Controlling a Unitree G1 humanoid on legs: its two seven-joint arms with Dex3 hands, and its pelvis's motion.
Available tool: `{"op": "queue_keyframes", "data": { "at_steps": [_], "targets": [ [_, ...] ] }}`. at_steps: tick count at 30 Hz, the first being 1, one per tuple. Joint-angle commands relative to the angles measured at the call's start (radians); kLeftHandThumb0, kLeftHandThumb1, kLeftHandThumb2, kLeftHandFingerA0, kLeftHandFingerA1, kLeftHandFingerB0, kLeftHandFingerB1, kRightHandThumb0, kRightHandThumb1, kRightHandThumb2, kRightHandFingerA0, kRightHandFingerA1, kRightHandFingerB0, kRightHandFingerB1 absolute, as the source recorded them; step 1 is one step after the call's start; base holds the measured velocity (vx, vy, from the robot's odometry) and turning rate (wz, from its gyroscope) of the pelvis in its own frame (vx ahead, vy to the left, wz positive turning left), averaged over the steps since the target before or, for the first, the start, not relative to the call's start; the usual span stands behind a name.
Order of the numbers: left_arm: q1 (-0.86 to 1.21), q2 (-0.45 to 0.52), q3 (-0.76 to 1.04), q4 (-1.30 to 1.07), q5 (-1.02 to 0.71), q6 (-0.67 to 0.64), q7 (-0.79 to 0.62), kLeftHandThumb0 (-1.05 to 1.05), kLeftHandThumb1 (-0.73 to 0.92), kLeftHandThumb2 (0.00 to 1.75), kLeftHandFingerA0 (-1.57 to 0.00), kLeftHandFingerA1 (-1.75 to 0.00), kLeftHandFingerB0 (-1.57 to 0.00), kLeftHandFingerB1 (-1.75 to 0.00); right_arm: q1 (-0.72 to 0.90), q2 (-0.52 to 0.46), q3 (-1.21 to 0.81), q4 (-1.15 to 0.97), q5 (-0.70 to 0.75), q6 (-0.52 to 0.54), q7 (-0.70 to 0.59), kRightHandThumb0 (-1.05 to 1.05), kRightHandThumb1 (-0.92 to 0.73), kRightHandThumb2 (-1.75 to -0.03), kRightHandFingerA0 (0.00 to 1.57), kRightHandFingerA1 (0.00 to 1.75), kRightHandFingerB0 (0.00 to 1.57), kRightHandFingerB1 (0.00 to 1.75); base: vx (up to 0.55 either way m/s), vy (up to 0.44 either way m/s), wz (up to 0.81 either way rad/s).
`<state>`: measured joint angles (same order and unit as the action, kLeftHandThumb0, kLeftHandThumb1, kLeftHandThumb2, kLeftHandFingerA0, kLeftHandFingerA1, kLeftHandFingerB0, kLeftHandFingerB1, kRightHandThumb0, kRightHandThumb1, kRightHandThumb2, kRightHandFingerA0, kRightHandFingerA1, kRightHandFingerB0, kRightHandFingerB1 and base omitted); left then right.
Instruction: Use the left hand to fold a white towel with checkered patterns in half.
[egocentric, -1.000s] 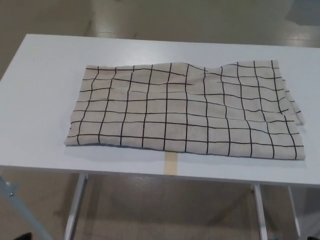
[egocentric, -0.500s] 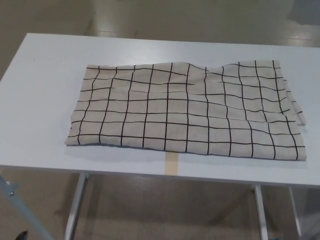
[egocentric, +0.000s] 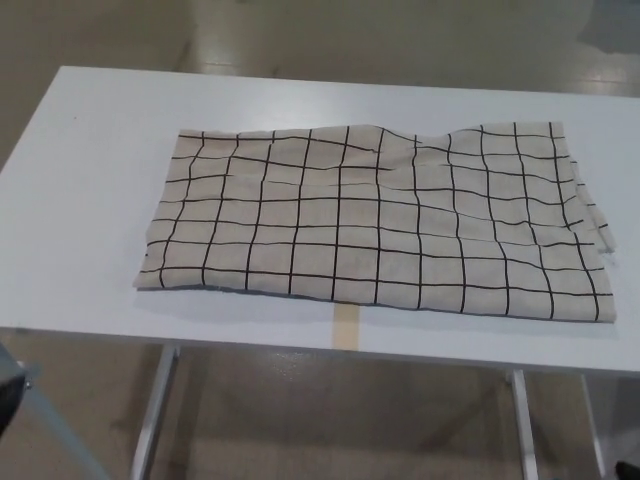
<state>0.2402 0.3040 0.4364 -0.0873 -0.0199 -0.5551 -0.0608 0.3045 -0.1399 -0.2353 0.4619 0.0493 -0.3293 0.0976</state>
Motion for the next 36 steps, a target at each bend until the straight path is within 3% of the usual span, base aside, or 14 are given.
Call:
{"op": "queue_keyframes", "data": {
  "at_steps": [1,2,3,5,6,7,21,22,23,24,28,29,36],
  "targets": [
    [-0.2,0.128,-0.107,-0.037,0.267,0.002,-0.019,-0.67,0.42,0.73,0.0,0.0,0.0,-0.02,0.002,-0.022,0.028,0.059,-0.042,-0.102,0.0,-0.47,-0.51,-0.78,0.36,0.51,0.32,0.49,0.0,0.0,0.0],
    [-0.219,0.134,-0.123,-0.026,0.282,0.013,-0.021,-0.66,0.41,0.74,0.0,0.0,0.0,-0.04,0.003,-0.022,0.028,0.061,-0.041,-0.104,-0.001,-0.47,-0.51,-0.78,0.36,0.51,0.32,0.49,0.0,0.0,0.0],
    [-0.254,0.145,-0.152,-0.007,0.31,0.033,-0.025,-0.65,0.41,0.73,0.0,0.0,0.0,-0.06,0.004,-0.021,0.028,0.064,-0.036,-0.105,-0.001,-0.4,-0.63,-0.59,0.42,0.43,0.37,0.39,0.0,0.0,0.0],
    [-0.3,0.161,-0.194,0.018,0.35,0.062,-0.029,-0.63,0.4,0.74,0.0,-0.02,-0.01,-0.09,0.003,-0.02,0.027,0.067,-0.031,-0.108,-0.004,-0.4,-0.63,-0.59,0.42,0.43,0.38,0.4,0.0,0.0,0.0],
    [-0.321,0.171,-0.219,0.038,0.374,0.071,-0.028,-0.62,0.4,0.74,0.0,-0.03,-0.01,-0.1,0.005,-0.019,0.03,0.066,-0.033,-0.109,-0.008,-0.46,-0.51,-0.77,0.36,0.51,0.33,0.49,0.0,0.0,0.0],
    [-0.366,0.188,-0.261,0.083,0.411,0.083,-0.038,-0.63,0.4,0.75,0.0,-0.05,0.0,-0.12,0.0,-0.019,0.034,0.071,-0.04,-0.111,-0.015,-0.4,-0.63,-0.59,0.44,0.43,0.38,0.4,0.0,0.0,0.0],
    [-0.652,0.267,-0.587,0.411,0.688,0.189,-0.061,-0.64,0.4,0.76,0.0,-0.04,0.0,-0.14,-0.006,-0.017,0.04,0.081,-0.052,-0.109,-0.025,-0.38,-0.63,-0.59,0.47,0.44,0.4,0.4,0.0,0.0,0.0],
    [-0.668,0.272,-0.607,0.43,0.701,0.196,-0.063,-0.61,0.48,0.54,0.0,-0.04,0.0,-0.18,-0.009,-0.017,0.039,0.084,-0.05,-0.108,-0.026,-0.38,-0.63,-0.59,0.47,0.44,0.4,0.4,0.0,0.0,0.0],
    [-0.696,0.281,-0.64,0.466,0.727,0.207,-0.064,-0.61,0.37,0.67,0.0,-0.03,0.0,-0.16,-0.014,-0.016,0.037,0.087,-0.049,-0.105,-0.026,-0.38,-0.63,-0.59,0.47,0.44,0.4,0.4,0.0,0.0,0.0],
    [-0.715,0.284,-0.662,0.493,0.746,0.21,-0.059,-0.59,0.46,0.54,0.0,-0.04,0.0,-0.17,-0.016,-0.014,0.036,0.084,-0.047,-0.1,-0.028,-0.37,-0.63,-0.59,0.47,0.44,0.41,0.41,0.0,0.0,0.0],
    [-0.773,0.287,-0.732,0.581,0.805,0.236,-0.006,-0.59,0.46,0.55,0.0,-0.04,0.0,-0.17,-0.03,-0.015,0.034,0.089,-0.047,-0.095,-0.028,-0.37,-0.63,-0.59,0.47,0.44,0.41,0.41,0.0,0.0,0.0],
    [-0.781,0.285,-0.742,0.597,0.814,0.24,0.006,-0.61,0.38,0.74,0.0,-0.04,0.0,-0.13,-0.033,-0.016,0.033,0.092,-0.046,-0.099,-0.027,-0.37,-0.63,-0.59,0.47,0.44,0.41,0.41,0.0,0.0,0.0],
    [-0.833,0.269,-0.844,0.716,0.849,0.273,0.066,-0.61,0.38,0.74,0.0,-0.04,0.0,-0.13,-0.028,-0.016,0.031,0.109,-0.049,-0.138,-0.028,-0.35,-0.6,-0.59,0.48,0.45,0.42,0.41,0.0,0.0,0.0]
  ]
}}
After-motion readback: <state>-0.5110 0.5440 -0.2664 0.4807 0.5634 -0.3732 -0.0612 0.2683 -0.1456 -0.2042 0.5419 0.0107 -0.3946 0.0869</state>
